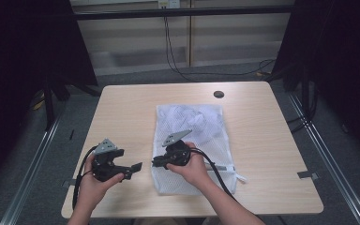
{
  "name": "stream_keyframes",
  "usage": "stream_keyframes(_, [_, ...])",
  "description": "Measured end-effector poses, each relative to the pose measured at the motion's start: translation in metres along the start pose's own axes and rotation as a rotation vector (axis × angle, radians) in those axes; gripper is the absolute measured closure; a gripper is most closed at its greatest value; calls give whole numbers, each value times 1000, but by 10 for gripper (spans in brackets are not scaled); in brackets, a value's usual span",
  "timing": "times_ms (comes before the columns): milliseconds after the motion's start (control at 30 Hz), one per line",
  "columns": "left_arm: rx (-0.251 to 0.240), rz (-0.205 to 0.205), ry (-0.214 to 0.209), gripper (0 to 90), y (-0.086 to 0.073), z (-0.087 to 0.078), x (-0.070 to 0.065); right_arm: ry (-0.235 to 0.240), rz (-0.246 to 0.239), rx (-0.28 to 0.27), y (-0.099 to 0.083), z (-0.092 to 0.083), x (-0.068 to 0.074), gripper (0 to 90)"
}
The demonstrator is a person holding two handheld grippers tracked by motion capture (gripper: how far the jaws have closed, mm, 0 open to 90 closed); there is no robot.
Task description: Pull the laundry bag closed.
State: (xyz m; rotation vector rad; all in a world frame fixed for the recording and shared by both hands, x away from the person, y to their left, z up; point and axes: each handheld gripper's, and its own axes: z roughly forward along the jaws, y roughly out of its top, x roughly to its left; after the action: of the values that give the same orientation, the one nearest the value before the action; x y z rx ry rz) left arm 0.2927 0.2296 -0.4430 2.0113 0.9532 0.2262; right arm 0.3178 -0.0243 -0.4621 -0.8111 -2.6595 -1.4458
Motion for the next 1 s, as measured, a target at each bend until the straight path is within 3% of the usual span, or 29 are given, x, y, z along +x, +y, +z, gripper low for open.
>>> stream_keyframes(633, [86,-72,-150,29,8,32,-24,-1,15,-66,4,-19,-7,817])
stream_keyframes(833, [93,-113,-193,81,8,40,-27,6,12,-77,5,-21,-6,817])
stream_keyframes(1000, [87,-117,-225,145,11,45,-30,12,12,-83,6,-23,-6,817])
